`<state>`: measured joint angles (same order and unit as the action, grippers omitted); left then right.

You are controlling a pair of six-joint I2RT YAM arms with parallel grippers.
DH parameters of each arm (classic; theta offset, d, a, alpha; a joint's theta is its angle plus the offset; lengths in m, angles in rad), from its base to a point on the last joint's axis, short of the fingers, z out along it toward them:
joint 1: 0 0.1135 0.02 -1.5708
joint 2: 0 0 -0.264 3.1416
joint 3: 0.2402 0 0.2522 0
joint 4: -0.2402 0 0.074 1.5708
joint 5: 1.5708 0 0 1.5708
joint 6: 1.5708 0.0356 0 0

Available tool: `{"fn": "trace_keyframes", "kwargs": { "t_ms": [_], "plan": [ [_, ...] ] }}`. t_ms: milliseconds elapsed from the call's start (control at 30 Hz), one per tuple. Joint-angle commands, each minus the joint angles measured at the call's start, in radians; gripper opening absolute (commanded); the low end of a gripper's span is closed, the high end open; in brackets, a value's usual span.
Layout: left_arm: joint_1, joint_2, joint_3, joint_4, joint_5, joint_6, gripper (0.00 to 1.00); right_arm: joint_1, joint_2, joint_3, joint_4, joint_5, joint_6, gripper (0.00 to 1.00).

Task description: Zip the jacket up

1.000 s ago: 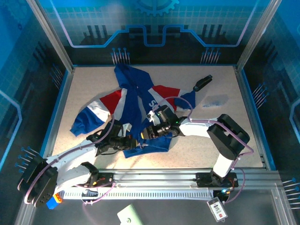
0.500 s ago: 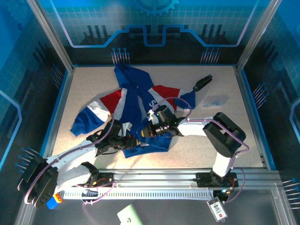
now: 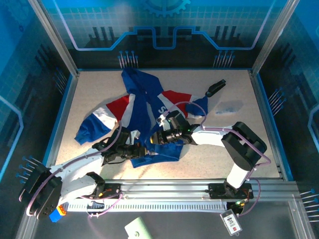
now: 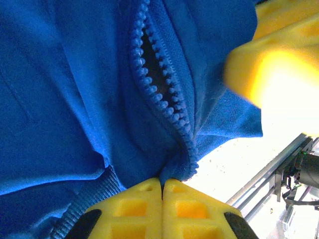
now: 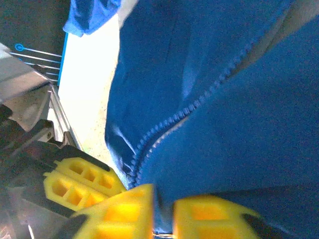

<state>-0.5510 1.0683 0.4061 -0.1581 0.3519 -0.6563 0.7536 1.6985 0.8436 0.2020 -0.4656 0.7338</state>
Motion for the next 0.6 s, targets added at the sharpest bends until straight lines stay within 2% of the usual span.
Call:
{"fn": "trace_keyframes", "kwargs": {
  "t_ms": [0, 100, 300, 567],
  "plan": [
    [-0.004, 0.026, 0.041, -0.072, 0.016, -0.024, 0.00, -0.008, -0.102, -0.045, 0.022, 0.058, -0.083, 0.35],
    [-0.004, 0.033, 0.054, -0.071, 0.025, -0.037, 0.00, 0.006, -0.186, -0.082, -0.042, 0.102, -0.187, 0.39],
    [-0.001, 0.023, 0.093, -0.083, 0.032, -0.045, 0.00, 0.147, -0.319, -0.135, -0.197, 0.321, -0.406, 0.33],
    [-0.002, 0.026, 0.105, -0.076, 0.041, -0.062, 0.00, 0.250, -0.257, -0.198, -0.065, 0.342, -0.365, 0.32]
  ]
}}
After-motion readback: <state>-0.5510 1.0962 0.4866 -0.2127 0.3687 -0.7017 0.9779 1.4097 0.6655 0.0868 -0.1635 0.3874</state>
